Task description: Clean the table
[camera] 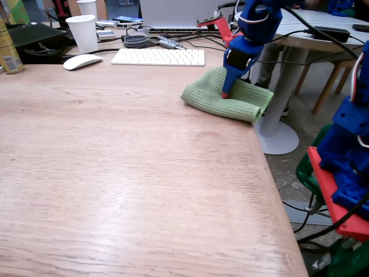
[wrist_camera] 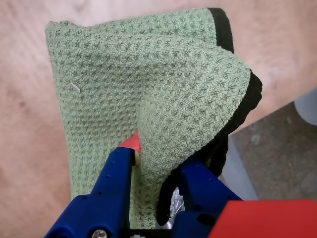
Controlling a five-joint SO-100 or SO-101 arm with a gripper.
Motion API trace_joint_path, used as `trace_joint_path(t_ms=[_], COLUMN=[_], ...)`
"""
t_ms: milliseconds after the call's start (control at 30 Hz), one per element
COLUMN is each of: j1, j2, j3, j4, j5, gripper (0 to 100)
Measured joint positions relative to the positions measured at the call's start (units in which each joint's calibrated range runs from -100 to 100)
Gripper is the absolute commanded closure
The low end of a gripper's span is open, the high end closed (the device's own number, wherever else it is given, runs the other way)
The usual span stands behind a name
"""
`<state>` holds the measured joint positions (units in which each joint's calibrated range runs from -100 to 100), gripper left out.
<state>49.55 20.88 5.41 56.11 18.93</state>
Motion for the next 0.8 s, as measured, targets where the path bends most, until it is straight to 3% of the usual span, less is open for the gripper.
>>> trace_joint_path(t_ms=[133, 300, 467, 567, 700, 733, 800], j1=[5.64, 5.82, 3.1, -10.24, -32.88, -45.37, -54.58], j2=[8.65, 7.18, -12.97, -24.73, -35.54, -38.91, -42.11], j3=[-11.72, -11.27, -10.55, -10.1, -10.1, -10.1, -10.1], j4=[0.0, 0.17, 21.95, 25.01, 25.51, 26.0, 26.0], j5=[2.25, 2.2, 2.1, 0.93, -6.64, -9.28, -12.99], gripper=[100, 100, 100, 100, 100, 100, 100])
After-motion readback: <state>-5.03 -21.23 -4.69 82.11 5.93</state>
